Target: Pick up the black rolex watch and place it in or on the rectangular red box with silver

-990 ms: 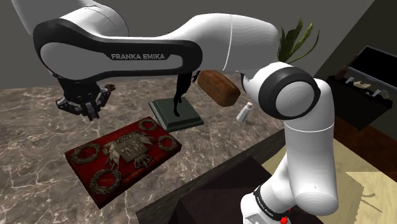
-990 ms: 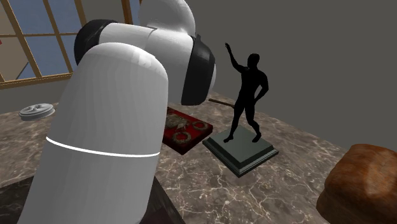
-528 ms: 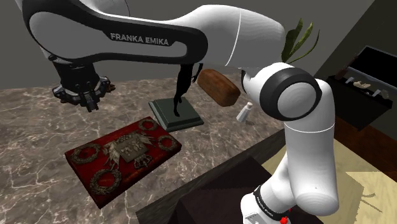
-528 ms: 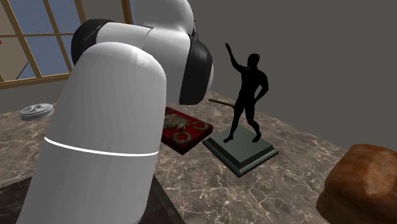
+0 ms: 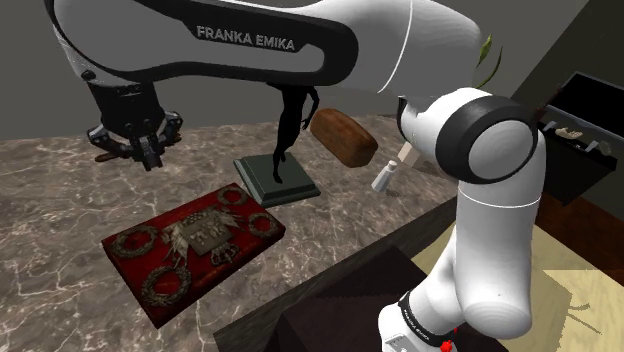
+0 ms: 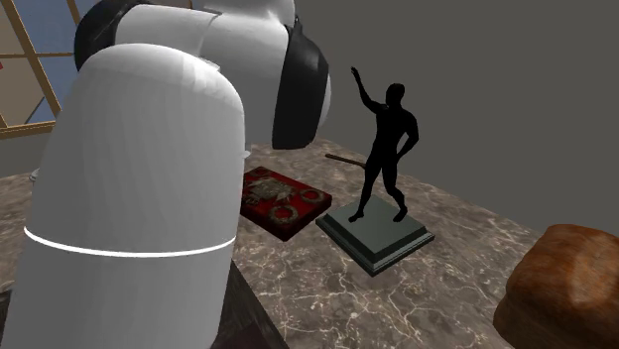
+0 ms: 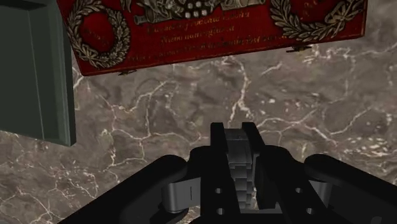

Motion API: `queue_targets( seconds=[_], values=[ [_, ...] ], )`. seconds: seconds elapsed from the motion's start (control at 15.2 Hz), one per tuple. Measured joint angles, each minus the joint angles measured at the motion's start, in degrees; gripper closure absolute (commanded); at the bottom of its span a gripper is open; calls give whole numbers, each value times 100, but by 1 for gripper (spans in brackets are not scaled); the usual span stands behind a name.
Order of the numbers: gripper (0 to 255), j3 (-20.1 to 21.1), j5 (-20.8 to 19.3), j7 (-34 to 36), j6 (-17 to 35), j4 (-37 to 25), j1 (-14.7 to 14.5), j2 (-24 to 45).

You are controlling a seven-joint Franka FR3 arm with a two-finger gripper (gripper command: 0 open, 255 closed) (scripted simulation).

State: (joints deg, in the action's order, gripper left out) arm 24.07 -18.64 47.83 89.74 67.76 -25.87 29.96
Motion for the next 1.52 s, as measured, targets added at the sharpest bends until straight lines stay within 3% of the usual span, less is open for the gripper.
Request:
queue_targets(
  seconds=[0.26,0.59,1.52],
  values=[
    [255,170,356,151,586,1661,305,-1103],
    [255,294,839,167,1073,3231,505,-2296],
    [255,286,798,331,1995,4184,517,-2311]
  ],
)
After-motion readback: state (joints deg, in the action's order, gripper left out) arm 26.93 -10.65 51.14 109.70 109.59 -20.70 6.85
